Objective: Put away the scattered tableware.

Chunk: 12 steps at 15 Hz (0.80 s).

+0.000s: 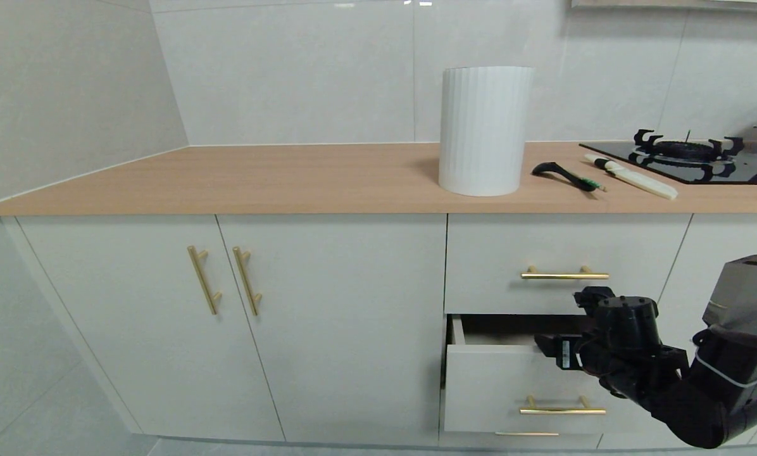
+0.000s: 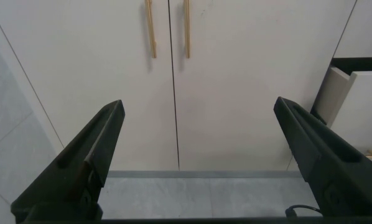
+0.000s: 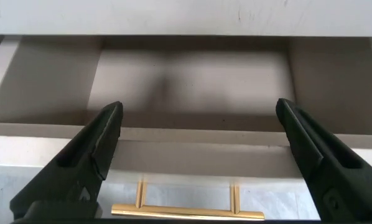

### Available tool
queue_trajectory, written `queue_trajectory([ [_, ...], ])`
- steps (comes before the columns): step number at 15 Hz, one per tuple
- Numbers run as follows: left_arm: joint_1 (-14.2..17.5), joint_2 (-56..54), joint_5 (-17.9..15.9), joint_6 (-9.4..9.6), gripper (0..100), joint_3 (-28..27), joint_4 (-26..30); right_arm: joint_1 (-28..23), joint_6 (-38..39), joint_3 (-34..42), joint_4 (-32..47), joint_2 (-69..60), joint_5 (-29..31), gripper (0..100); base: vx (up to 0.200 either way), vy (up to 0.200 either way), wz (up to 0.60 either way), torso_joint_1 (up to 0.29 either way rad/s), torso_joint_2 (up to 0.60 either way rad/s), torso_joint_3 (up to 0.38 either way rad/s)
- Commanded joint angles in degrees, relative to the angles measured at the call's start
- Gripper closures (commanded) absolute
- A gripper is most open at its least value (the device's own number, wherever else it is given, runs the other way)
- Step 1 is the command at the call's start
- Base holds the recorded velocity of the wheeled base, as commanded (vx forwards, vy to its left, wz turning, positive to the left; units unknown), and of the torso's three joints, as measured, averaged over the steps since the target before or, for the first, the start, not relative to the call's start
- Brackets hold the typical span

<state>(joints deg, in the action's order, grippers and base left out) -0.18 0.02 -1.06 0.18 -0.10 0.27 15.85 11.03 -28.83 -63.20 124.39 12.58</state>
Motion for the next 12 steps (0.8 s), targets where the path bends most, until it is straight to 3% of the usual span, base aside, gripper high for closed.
queue_trajectory([
  [1, 0.0, 0.0, 0.0, -0.01, 0, 0.0, 0.0, 0.0, 0.0, 0.5, 0.2, -0.5, -0.1, 0, 0.0, 0.0, 0.0, 0.0, 0.0, 0.0],
  [5, 0.0, 0.0, 0.0, -0.01, 0, 0.0, 0.0, 0.0, -0.1, 1.1, 1.6, -2.0, -0.5, 0, 0.0, 0.0, 0.0, 0.0, 0.0, 0.0],
  [12, 0.0, 0.0, 0.0, -0.01, 0, 0.0, 0.0, 0.0, -0.2, 0.9, 16.3, -10.4, -2.5, 0, 0.0, 0.0, 0.0, 0.0, 0.0, 0.0],
])
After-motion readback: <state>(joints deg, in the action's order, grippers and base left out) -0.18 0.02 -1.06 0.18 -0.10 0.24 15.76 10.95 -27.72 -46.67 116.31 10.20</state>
